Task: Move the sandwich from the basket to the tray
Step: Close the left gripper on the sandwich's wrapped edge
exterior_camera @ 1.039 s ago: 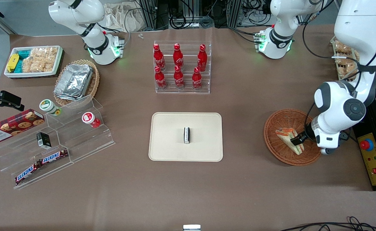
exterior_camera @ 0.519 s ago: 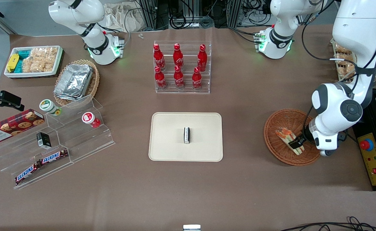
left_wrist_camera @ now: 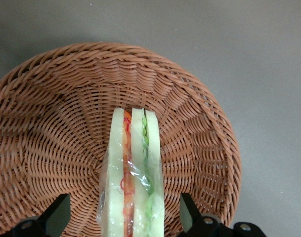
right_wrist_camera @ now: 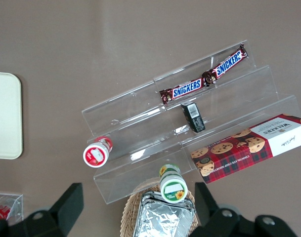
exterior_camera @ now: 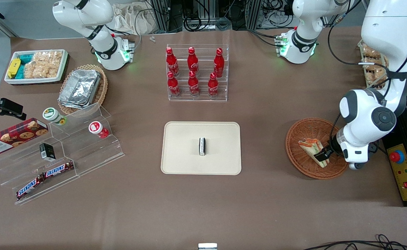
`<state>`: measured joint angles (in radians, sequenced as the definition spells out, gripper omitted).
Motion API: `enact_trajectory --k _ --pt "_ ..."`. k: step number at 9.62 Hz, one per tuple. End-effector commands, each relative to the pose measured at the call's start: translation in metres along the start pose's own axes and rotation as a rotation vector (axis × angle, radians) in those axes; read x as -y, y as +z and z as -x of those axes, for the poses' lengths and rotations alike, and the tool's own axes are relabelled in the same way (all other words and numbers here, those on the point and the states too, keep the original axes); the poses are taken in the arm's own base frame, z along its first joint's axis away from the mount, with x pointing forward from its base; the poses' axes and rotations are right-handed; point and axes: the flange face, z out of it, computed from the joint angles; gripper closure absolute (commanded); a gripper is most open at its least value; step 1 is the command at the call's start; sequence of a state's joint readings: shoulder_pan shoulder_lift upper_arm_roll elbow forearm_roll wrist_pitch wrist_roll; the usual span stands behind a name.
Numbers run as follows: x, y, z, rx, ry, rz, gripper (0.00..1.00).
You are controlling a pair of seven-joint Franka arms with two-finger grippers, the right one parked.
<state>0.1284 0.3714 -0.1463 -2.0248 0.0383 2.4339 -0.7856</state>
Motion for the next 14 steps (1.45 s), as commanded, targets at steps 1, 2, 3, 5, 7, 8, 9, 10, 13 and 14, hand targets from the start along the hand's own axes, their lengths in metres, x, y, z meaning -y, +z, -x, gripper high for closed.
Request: enact_trajectory --k 1,2,3,5,7,8,9,10,13,14 --pt "-0.001 0.007 0.005 0.015 -0.013 -0.010 0.00" --pt "-0.004 0.017 0.010 0.023 -0.006 -0.013 0.00" --pt "-0.002 0.024 0.012 0.023 -0.006 -0.011 0.00" --pt "-0.002 0.026 0.012 0.022 -0.003 -0.011 0.30" --pt "-0.002 0.022 0.013 0.018 -0.003 -0.011 0.90" --pt "-0.005 0.014 0.012 0.009 -0.036 -0.003 1.00" --pt "-0.018 -0.001 0.019 0.000 -0.038 0.016 1.00" --pt "-0.025 -0.023 0.019 0.010 -0.027 -0.004 1.00" --pt "-0.060 -0.147 -0.002 0.104 0.010 -0.116 1.00" --pt "-0.072 -0.180 0.001 0.107 0.056 -0.103 1.00"
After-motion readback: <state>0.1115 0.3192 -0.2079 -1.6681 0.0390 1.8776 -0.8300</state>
